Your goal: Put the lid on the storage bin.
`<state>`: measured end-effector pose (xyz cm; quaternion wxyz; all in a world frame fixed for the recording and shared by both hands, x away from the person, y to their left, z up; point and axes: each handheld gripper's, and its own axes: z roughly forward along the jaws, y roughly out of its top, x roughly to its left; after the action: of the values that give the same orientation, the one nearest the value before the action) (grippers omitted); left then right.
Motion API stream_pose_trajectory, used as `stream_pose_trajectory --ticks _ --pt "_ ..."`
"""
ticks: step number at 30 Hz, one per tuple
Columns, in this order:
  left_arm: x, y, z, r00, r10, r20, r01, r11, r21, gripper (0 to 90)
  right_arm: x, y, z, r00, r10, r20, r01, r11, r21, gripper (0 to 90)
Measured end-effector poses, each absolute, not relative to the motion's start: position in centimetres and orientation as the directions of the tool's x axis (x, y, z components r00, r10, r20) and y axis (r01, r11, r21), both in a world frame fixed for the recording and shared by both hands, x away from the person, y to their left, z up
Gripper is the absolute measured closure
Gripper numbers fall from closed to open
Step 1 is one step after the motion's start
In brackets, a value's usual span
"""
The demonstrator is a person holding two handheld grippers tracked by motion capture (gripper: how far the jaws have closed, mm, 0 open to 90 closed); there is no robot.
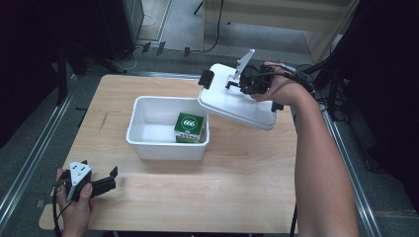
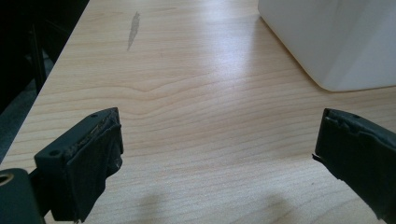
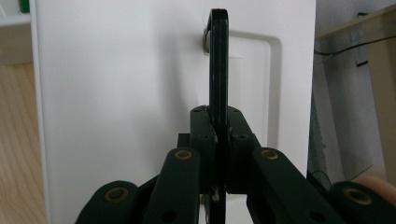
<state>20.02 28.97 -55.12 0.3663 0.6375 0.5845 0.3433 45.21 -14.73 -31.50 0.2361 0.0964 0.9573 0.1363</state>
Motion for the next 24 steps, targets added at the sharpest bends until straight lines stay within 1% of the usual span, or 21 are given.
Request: stream_pose_trajectory --ticks 9,13,19,24 --pt "20.0 29.0 -55.1 0.081 0.997 0.005 0.494 -0.045 0.868 1.6 44.3 -11.6 -30.5 -0.883 0.195 -0.426 0.062 0.95 0.306 85.4" --pt "20.0 29.1 -55.1 0.081 0.997 0.004 0.494 -0.043 0.869 1.5 43.7 -10.0 -30.4 -0.887 0.177 -0.426 0.047 0.953 0.299 85.4" --pt "20.0 29.1 -55.1 0.081 0.997 -0.005 0.492 -0.036 0.87 1.6 42.7 -7.7 -29.9 -0.902 0.161 -0.402 0.024 0.945 0.326 85.4" --pt "20.0 29.2 -55.1 0.08 0.997 -0.009 0.492 -0.032 0.87 1.6 42.1 -5.9 -30.0 -0.906 0.147 -0.397 0.015 0.948 0.317 85.4"
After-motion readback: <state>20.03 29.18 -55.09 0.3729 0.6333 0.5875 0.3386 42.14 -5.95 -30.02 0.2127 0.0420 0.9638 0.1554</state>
